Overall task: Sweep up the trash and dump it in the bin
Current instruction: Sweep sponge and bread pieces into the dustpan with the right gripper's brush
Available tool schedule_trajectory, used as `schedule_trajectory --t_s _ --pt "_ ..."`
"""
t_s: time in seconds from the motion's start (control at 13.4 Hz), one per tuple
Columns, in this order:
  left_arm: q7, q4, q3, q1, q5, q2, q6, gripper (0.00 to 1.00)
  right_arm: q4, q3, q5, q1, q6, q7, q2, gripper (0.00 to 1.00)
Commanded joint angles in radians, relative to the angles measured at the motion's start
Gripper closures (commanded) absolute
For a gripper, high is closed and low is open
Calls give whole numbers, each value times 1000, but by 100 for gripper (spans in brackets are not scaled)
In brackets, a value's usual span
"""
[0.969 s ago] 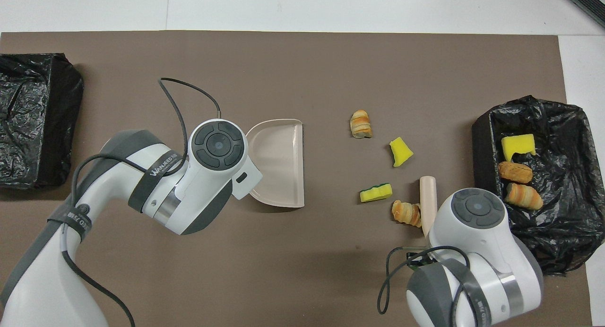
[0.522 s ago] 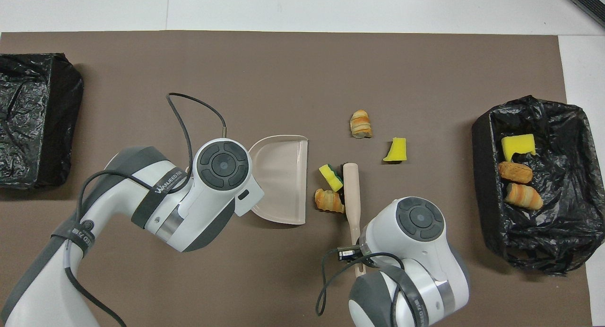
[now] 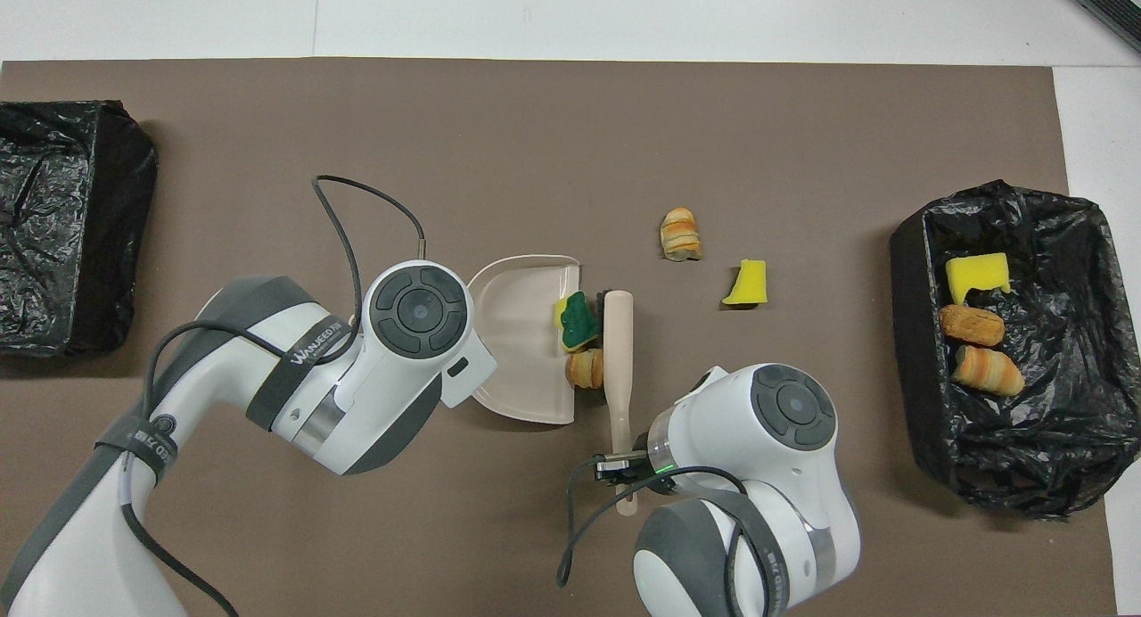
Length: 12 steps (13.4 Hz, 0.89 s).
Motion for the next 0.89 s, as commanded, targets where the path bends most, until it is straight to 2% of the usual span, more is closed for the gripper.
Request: schedule_trajectory --t_s 0.0,0.15,0.22,0.37,0.52,0.67,0.82 --pt "14 -41 5 3 15 -34 1 100 66 2 69 18 13 -27 40 100" --pt "12 -43 5 3 13 -36 0 100 68 -4 47 17 -31 -7 13 100" --pt "9 -43 5 3 12 -36 2 100 70 -10 5 6 -101 21 -16 100" --pt "2 -41 6 5 12 -34 2 100 76 -15 -177 -31 -206 91 -85 100" --pt "0 -40 6 16 12 -33 5 100 108 -15 -370 -45 -315 98 -99 100" --pt "2 -38 6 23 12 -31 11 100 109 -15 -542 -104 -323 37 -90 100" --pt "2 -32 6 37 10 -25 19 100 119 -14 -676 -214 -311 -112 -64 100"
